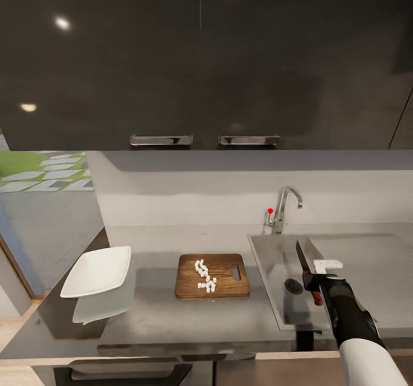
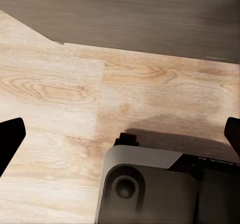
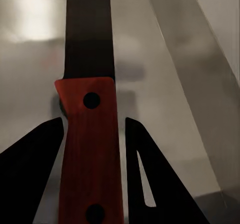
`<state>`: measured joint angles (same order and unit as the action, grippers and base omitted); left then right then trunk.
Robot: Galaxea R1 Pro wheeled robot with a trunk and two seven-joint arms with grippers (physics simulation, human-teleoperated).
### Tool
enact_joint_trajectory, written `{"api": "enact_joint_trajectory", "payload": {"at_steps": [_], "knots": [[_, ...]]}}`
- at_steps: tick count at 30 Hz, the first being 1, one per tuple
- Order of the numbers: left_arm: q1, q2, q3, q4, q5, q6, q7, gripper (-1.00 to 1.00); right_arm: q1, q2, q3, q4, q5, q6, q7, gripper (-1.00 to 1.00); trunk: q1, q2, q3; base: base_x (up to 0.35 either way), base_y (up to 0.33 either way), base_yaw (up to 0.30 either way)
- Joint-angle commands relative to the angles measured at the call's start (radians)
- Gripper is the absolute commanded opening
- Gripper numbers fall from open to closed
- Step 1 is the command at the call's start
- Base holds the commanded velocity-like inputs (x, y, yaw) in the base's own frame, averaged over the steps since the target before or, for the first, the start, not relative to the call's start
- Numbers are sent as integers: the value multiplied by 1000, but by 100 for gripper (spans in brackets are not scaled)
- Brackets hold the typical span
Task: In the kitchen, take the Vidalia onion out of the sink, dice it on the chopping board with the paring knife, put the diced onion into the bowl on the countertop, then place both the paring knife and the chopping board into the sink.
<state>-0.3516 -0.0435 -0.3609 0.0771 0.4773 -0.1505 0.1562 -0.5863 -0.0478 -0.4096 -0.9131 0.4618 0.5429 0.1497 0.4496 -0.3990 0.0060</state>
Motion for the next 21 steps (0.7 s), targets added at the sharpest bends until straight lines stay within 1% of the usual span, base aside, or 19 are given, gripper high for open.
{"api": "enact_joint_trajectory", "payload": {"at_steps": [1,10,15,21], "knots": [[-1,-1,-8,4,7,-6,0,100,0,0,-2,2,11,3,8,-100,0,-1,-2,10,-16,0],[-1,-1,-9,4,7,-6,0,100,0,0,-2,10,9,3,10,-100,0,-1,-16,1,-2,0],[-1,-1,-9,4,7,-5,0,100,-1,1,-2,10,9,3,10,-100,0,-1,-24,128,0,0],[-1,-1,-9,4,7,-4,0,100,0,15,-2,23,9,2,10,-100,0,-1,-34,47,0,0]]}}
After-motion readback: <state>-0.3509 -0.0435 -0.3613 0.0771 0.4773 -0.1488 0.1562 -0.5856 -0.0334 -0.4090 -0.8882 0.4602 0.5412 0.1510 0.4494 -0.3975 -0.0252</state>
